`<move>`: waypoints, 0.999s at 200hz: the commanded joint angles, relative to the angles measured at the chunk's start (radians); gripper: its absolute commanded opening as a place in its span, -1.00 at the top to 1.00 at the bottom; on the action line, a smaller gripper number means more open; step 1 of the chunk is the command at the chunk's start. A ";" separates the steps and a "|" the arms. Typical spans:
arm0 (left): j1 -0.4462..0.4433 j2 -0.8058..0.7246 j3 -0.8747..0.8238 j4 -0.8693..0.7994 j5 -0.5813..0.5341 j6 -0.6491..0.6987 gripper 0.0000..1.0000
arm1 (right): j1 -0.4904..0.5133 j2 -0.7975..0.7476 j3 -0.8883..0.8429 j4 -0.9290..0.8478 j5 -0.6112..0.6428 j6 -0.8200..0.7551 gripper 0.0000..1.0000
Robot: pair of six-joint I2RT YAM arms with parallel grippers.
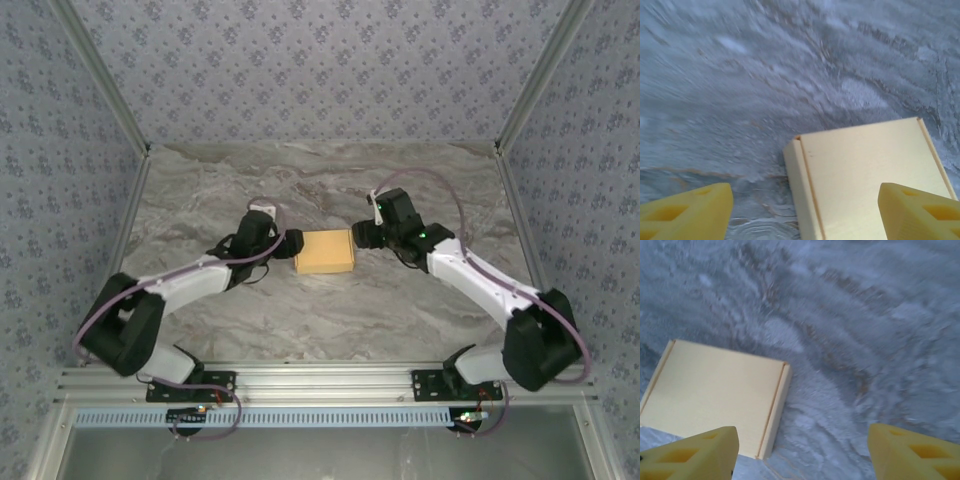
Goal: Fold the paper box
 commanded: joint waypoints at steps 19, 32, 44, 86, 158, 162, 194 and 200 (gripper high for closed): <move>0.005 -0.238 -0.112 -0.005 -0.285 0.190 -0.85 | 0.010 -0.138 -0.030 -0.071 0.384 -0.136 -0.77; 0.012 -0.302 -0.151 0.018 -0.330 0.228 -0.97 | -0.001 -0.173 -0.064 -0.040 0.443 -0.152 -0.92; 0.034 -0.351 -0.171 0.020 -0.354 0.245 -0.98 | -0.021 -0.199 -0.095 0.000 0.467 -0.158 -0.98; 0.193 -0.441 -0.207 0.031 -0.376 0.288 -0.98 | -0.138 -0.244 -0.202 0.147 0.517 -0.134 -0.98; 0.391 -0.193 -0.287 0.372 -0.172 0.509 -0.98 | -0.394 -0.164 -0.526 0.674 0.243 -0.179 -0.98; 0.402 -0.177 -0.289 0.392 -0.160 0.507 -0.98 | -0.404 -0.146 -0.533 0.700 0.234 -0.181 -0.98; 0.505 -0.160 -0.249 0.342 -0.029 0.443 -0.98 | -0.451 -0.027 -0.604 0.915 0.176 -0.187 -0.98; 0.516 -0.169 -0.262 0.369 -0.012 0.452 -0.98 | -0.460 -0.006 -0.610 0.943 0.155 -0.189 -0.98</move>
